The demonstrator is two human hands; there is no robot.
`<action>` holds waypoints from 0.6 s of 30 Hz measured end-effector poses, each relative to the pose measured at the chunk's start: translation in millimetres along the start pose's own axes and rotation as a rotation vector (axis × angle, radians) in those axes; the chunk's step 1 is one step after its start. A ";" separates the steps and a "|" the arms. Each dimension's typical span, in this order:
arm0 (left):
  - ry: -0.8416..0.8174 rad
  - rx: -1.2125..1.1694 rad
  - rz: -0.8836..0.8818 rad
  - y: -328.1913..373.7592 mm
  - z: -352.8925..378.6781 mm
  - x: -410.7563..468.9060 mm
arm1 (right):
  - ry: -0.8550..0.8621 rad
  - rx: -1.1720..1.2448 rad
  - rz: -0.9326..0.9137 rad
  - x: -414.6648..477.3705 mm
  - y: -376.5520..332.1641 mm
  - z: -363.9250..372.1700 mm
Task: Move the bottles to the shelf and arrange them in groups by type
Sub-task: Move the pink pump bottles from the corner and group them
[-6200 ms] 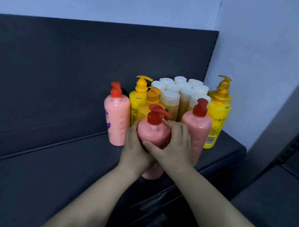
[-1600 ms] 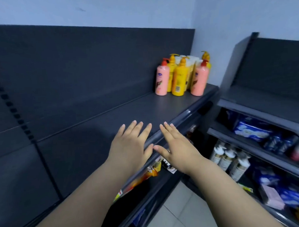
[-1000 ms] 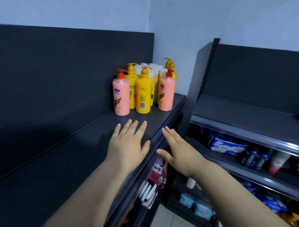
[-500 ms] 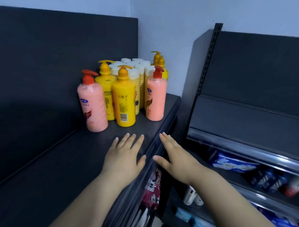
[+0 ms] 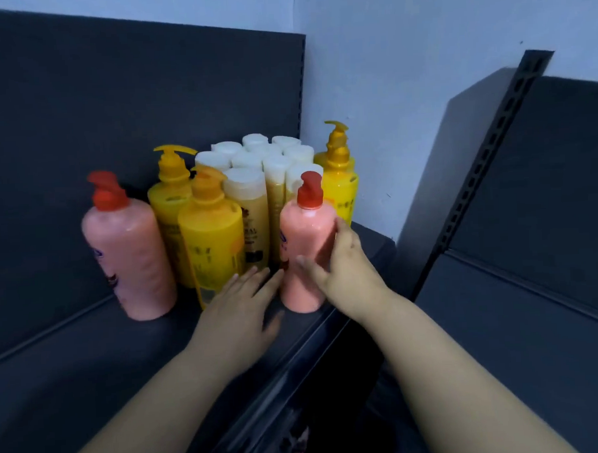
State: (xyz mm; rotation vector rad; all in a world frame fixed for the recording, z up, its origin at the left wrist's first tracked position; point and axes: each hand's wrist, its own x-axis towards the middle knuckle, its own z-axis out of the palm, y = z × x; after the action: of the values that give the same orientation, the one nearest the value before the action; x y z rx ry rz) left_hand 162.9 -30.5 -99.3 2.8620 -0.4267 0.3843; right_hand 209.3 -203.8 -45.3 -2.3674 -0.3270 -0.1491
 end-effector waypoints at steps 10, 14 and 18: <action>-0.028 -0.205 -0.186 -6.7 1.7 26.0 | -0.011 0.247 -0.113 58.3 16.5 -1.1; 0.133 -0.569 -0.284 3.4 -3.5 42.1 | -0.362 0.616 -0.091 65.8 29.5 -6.4; 0.243 -0.814 -0.414 15.2 5.2 57.0 | -0.341 0.590 -0.118 56.7 22.1 2.8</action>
State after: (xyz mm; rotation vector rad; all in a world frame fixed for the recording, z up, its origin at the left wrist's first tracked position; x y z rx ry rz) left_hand 211.9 -60.4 -85.1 2.0053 0.0633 0.3630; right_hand 270.0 -206.5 -50.6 -1.7797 -0.5848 0.2685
